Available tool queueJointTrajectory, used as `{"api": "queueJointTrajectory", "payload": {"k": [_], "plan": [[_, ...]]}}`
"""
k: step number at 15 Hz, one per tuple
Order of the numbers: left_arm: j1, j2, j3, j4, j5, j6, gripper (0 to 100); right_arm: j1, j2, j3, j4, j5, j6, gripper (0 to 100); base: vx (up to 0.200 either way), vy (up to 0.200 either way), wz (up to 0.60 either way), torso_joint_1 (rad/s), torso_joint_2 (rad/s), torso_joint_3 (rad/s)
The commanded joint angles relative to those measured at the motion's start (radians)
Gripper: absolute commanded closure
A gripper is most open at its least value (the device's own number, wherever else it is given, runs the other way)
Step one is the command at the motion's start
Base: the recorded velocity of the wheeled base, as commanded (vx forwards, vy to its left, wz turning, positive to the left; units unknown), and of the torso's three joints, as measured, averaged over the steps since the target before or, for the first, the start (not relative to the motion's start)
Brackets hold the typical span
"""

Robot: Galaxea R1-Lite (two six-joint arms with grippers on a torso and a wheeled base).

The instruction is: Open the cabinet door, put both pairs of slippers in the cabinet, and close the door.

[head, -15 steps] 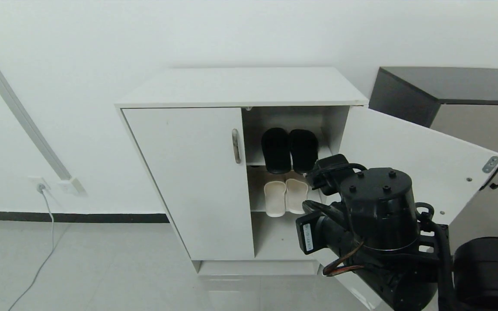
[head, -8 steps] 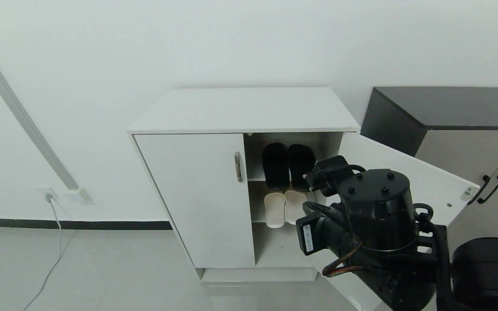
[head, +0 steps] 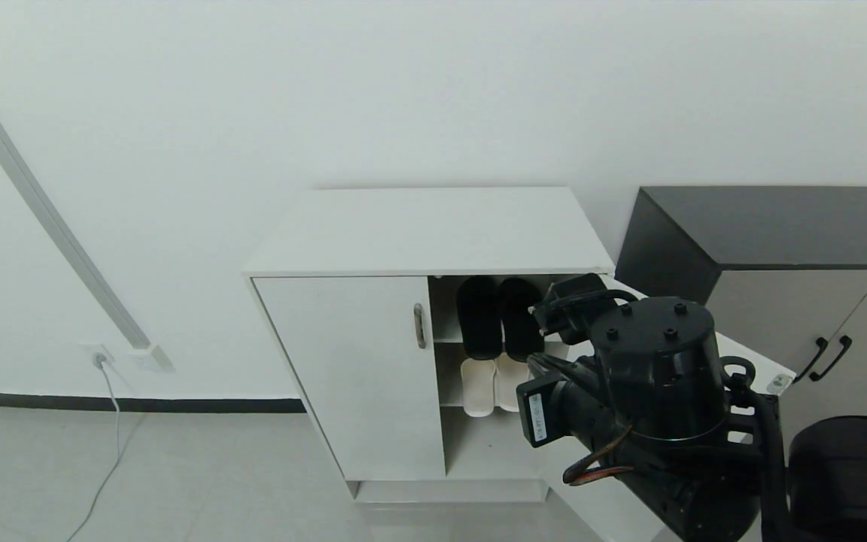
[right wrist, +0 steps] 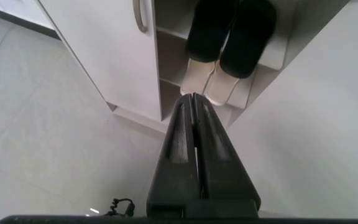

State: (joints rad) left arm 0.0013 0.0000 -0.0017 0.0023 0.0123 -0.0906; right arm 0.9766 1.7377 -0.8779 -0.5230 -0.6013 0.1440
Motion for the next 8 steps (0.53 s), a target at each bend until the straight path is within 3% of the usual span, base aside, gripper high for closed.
{"api": "queueJointTrajectory", "payload": {"k": [1,4,8], "plan": [[0.0,0.002,0.0,-0.001,0.0,0.0,100,0.001,-0.003,0.002,0.0,0.0,0.0,100,0.0,0.0,0.0,0.256,-0.6,-0.339],[0.0,0.0,0.0,0.001,0.0,0.0,100,0.001,0.0,0.011,0.0,0.0,-0.003,100,0.0,0.0,0.0,0.203,-0.47,-0.255],[0.0,0.0,0.0,0.001,0.0,0.0,100,0.001,-0.001,0.013,0.0,0.001,-0.004,100,0.0,0.0,0.0,0.012,-0.02,-0.014]]}}
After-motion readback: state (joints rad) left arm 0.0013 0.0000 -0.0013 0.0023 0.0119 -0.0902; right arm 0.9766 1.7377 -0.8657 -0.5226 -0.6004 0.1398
